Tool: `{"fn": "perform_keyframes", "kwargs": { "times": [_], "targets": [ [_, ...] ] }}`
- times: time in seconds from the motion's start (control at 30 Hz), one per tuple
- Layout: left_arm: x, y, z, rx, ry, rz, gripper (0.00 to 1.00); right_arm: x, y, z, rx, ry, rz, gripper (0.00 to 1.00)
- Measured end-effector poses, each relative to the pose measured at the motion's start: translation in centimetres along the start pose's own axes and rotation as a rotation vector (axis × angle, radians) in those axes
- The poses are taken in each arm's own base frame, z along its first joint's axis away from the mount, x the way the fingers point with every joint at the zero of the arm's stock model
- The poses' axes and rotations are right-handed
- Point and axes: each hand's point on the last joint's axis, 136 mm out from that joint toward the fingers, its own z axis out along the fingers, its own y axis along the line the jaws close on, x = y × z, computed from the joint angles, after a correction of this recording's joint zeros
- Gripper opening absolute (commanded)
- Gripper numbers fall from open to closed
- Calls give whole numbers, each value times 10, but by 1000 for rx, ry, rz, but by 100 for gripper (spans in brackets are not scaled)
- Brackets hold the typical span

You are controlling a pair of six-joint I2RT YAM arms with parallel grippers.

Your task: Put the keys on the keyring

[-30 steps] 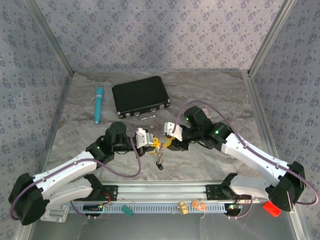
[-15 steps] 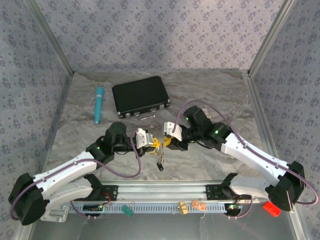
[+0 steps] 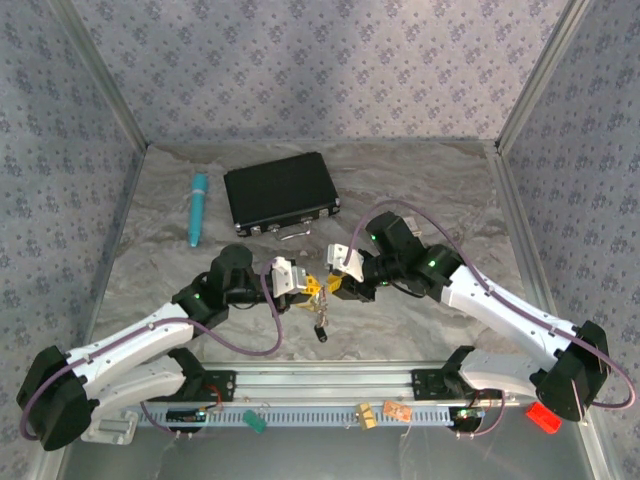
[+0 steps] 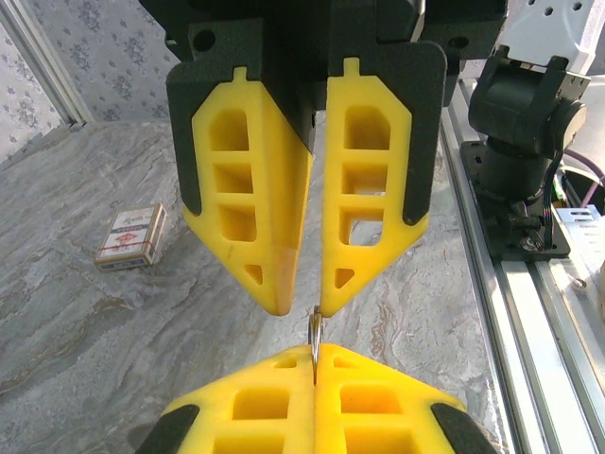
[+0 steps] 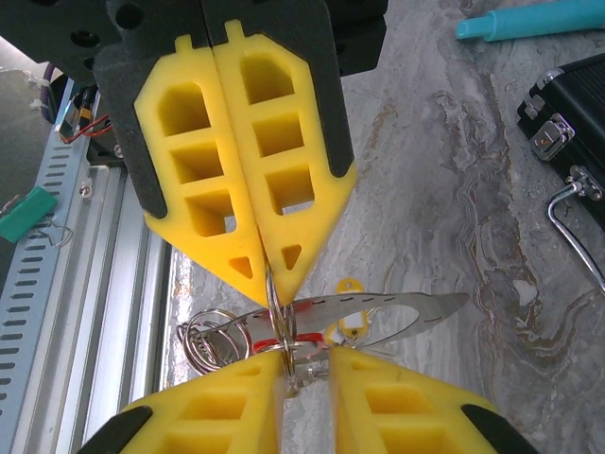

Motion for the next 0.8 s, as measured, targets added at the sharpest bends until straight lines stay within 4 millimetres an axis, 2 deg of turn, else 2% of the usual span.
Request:
{"fn": "perform_keyframes", "kwargs": {
  "times": [0.17, 0.33, 0.53, 0.73, 0.8],
  "targets": [
    [-1, 0, 0, -1, -6, 4, 0, 1, 0, 1, -3, 4, 3, 18],
    [-2, 1, 0, -3, -7, 5, 0, 2, 0, 3, -10, 6, 1, 0],
    [-2, 1, 0, -4, -10, 7, 0, 4, -1, 5, -14, 14, 13, 0],
    [-1, 1, 0, -7, -19, 12, 0, 12, -2, 17, -44, 36, 41, 0],
    [0, 1, 1, -6, -17, 10, 0, 13, -1, 18, -50, 33, 47, 12]
  ]
}}
